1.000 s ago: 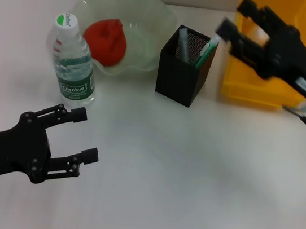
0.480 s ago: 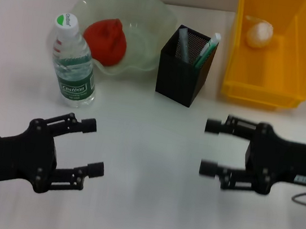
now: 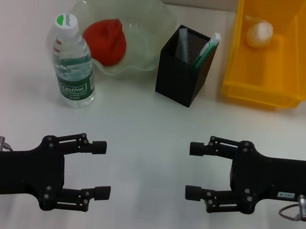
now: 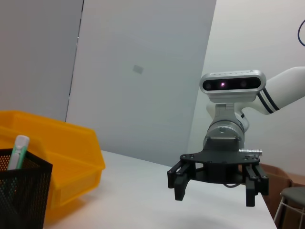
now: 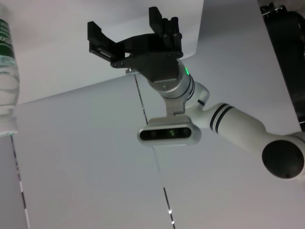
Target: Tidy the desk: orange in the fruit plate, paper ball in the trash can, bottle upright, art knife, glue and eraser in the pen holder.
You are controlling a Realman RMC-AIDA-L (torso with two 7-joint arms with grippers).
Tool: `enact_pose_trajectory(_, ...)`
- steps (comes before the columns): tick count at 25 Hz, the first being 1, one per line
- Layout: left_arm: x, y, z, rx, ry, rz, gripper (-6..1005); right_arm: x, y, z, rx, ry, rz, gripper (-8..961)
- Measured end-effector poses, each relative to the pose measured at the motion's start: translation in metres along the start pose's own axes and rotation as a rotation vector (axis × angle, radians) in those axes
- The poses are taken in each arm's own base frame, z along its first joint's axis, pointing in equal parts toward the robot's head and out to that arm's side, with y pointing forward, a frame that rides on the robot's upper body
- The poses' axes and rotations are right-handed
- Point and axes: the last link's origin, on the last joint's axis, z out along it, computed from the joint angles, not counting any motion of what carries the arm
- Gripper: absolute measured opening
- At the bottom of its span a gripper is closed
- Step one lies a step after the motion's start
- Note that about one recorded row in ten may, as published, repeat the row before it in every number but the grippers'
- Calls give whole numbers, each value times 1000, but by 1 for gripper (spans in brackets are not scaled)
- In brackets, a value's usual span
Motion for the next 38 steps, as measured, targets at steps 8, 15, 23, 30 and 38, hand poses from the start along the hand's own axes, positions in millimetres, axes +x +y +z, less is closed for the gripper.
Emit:
enact_pose_trajectory(8, 2, -1, 1, -12, -2, 20, 834, 0, 0, 3, -3, 3, -4, 829)
enact_pose_trajectory(15, 4, -3, 0, -16, -4, 22, 834, 0, -1, 4, 1, 5, -5, 829)
enact_pose_trajectory(23, 4, -3, 1, -17, -4, 22, 834, 0, -1, 5, -1, 5, -6, 829)
enact_pose_trajectory(30, 3, -2, 1, -16, -2, 18, 834, 0, -1, 5, -4, 9, -6, 829)
enact_pose_trajectory(38, 4, -2, 2, -19, -1, 19, 834, 1, -2, 6, 3, 16, -8, 829)
